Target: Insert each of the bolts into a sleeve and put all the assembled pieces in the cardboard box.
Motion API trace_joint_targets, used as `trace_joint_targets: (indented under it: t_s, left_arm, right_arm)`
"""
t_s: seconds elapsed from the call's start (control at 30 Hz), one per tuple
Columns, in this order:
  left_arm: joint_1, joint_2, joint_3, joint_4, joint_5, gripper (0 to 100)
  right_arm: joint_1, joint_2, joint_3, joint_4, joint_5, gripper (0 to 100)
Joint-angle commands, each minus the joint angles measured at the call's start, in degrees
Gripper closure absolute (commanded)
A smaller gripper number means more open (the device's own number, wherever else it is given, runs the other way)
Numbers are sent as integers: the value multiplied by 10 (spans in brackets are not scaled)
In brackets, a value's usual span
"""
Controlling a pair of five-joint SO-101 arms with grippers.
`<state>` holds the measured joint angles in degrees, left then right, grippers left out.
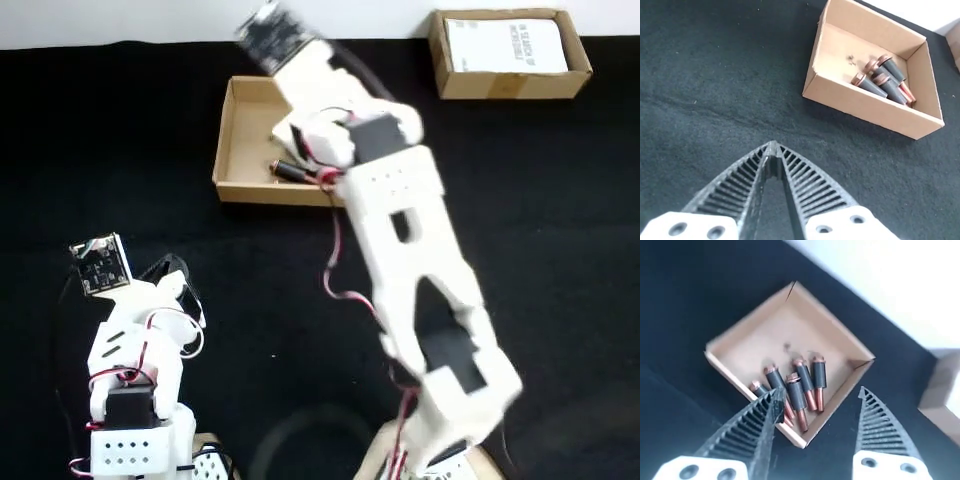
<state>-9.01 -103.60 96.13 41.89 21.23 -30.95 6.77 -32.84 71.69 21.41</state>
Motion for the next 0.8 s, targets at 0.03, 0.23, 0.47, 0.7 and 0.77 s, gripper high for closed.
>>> trace_joint_targets:
  t_s: [0.03,0.23,0.47,0.7,0.77]
  left_arm:
    - [9,0,10,3,-4,990]
    - [9,23,11,15,-4,990]
    - [9,66,15,18,-5,990]
    - [10,102,15,18,-61,990]
    - [10,106,15,18,-62,990]
  right_arm:
    - [15,-175,-10,80,-86,789]
    - [38,-328,-7,181,-150,789]
    - [115,-445,0,294,-226,789]
    - [179,-671,259,292,-233,789]
    - [179,-745,378,286,-232,789]
